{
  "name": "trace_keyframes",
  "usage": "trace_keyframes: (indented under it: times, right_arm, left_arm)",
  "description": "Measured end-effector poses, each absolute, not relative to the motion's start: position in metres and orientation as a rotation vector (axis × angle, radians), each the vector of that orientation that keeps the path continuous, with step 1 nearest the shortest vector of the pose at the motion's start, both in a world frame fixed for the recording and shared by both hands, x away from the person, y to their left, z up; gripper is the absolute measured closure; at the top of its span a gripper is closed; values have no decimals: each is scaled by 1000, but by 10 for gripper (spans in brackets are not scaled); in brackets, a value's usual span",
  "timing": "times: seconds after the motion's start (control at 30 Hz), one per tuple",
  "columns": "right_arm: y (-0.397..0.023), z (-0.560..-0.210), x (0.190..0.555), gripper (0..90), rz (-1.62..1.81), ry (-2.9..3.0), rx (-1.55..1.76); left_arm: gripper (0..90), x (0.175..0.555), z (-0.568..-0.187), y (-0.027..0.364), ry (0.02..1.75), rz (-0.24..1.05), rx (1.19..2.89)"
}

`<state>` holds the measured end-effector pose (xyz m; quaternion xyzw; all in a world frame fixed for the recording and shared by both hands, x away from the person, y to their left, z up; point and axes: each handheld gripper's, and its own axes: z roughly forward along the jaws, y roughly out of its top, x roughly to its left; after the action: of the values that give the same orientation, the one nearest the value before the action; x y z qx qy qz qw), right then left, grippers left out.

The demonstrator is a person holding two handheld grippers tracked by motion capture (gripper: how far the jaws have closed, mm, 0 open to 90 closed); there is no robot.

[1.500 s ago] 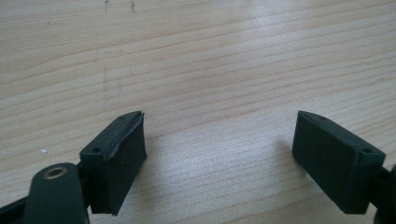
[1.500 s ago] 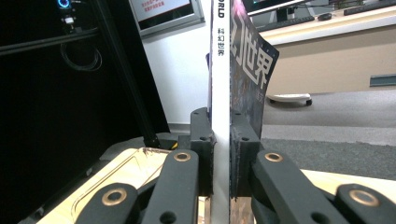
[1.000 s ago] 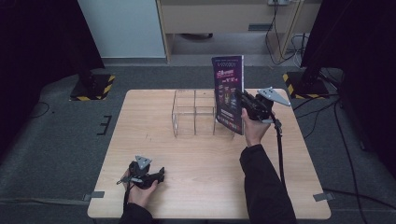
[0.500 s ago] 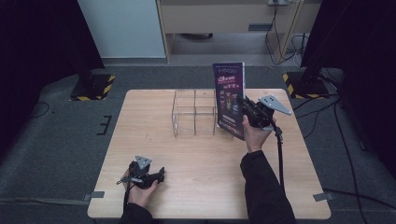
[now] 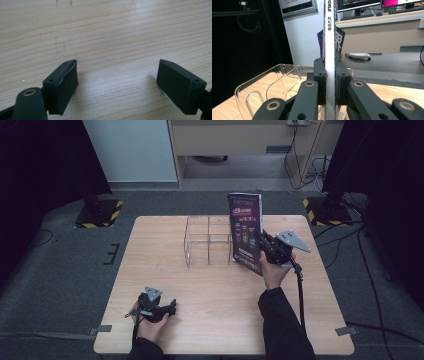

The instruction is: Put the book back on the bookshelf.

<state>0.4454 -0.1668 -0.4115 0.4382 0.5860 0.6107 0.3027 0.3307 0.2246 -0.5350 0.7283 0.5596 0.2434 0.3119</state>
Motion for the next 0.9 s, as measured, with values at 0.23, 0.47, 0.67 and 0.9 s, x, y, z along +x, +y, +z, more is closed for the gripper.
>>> trace_keyframes:
  times: [0.23, 0.47, 0.67, 0.9]
  right_arm:
    - [-173, -415, 436, 826, 1623, 1591, 1141]
    - [-182, -414, 424, 820, 1603, 1673, 1135]
    - [-193, -415, 409, 816, 1563, 1721, 1155]
    - [-200, -421, 390, 811, 1500, 1796, 1174]
  left_arm:
    - [162, 331, -535, 225, 1477, 643, 1922]
    - [162, 331, -535, 224, 1478, 644, 1922]
    - [160, 331, -535, 224, 1480, 646, 1922]
    - [158, 331, -535, 224, 1482, 646, 1920]
